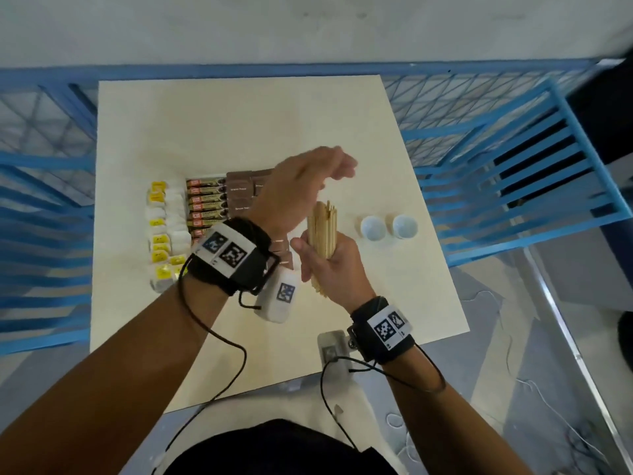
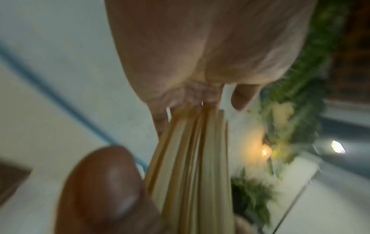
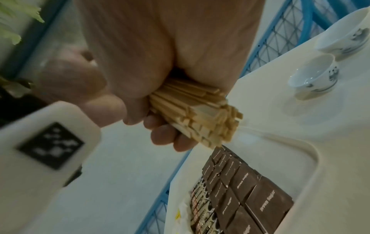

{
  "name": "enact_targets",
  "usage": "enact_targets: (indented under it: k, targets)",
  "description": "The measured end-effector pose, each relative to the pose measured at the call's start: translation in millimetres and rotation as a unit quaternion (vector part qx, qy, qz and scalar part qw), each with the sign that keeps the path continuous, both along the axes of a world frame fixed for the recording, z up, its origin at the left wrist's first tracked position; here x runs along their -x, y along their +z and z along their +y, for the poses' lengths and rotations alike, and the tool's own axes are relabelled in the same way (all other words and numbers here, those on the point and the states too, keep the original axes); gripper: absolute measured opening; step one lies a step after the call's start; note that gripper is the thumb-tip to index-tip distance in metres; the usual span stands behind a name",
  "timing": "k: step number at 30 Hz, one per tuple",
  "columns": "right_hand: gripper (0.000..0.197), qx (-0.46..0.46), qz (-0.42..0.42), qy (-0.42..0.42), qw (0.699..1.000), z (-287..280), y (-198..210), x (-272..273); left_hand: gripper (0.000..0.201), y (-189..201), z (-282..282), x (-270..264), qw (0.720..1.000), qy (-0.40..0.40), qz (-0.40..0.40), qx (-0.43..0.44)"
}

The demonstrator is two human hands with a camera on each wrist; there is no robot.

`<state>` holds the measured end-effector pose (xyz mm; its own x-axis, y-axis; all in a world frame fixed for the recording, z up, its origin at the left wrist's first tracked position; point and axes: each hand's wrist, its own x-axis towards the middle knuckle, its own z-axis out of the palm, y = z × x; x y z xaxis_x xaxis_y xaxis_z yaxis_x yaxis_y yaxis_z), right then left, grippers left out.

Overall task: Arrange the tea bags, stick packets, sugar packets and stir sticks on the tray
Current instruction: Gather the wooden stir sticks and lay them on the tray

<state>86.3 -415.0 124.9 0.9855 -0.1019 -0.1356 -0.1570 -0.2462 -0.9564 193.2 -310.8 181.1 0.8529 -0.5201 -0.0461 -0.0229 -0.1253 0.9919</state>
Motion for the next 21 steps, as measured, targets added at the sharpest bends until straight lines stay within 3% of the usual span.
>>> enact_targets:
  k: [2,4,5,8,11,13,15,16,18,19,21]
  targets:
    - [0.029,0.026,0.028,0.027,0.999,2,0,-2,0.046,4,-6,3,0.977,-0.125,-0.059,-0.161]
    - [0.034,0.033,0.043,0.041,0.998,3,-3,-3,0.052,-1,-10,6,0.922,-0.191,-0.102,-0.321]
    - [0.034,0.038,0.049,0.043,0.997,2,-7,-2,0.052,-5,-11,5,0.914,-0.190,-0.099,-0.343]
    - [0.037,0.053,0.081,0.034,0.995,-3,-15,1,0.051,-12,-9,6,0.936,-0.149,-0.074,-0.311]
    - [0.028,0.037,0.075,0.042,0.996,-5,-15,1,0.055,-19,-10,11,0.925,-0.150,-0.111,-0.332]
    - [0.033,0.023,0.066,0.044,0.997,-7,-12,-2,0.058,-19,-10,12,0.958,-0.132,-0.057,-0.248]
    - [0.039,0.001,0.060,0.029,0.998,-10,-7,-6,0.062,-26,-5,7,0.996,-0.030,0.042,-0.075]
    - [0.040,-0.014,0.052,0.016,0.998,-12,-3,-9,0.064,-35,-3,4,0.994,0.041,0.098,-0.001]
    - [0.031,-0.036,0.018,-0.013,0.999,-17,6,-15,0.063,-55,0,7,0.954,0.150,0.245,0.086]
    - [0.025,-0.047,0.000,-0.024,0.999,-19,11,-19,0.062,-65,0,14,0.927,0.161,0.323,0.102]
    - [0.022,-0.071,-0.030,-0.042,0.996,-21,17,-25,0.055,-81,-4,34,0.891,0.109,0.418,0.137]
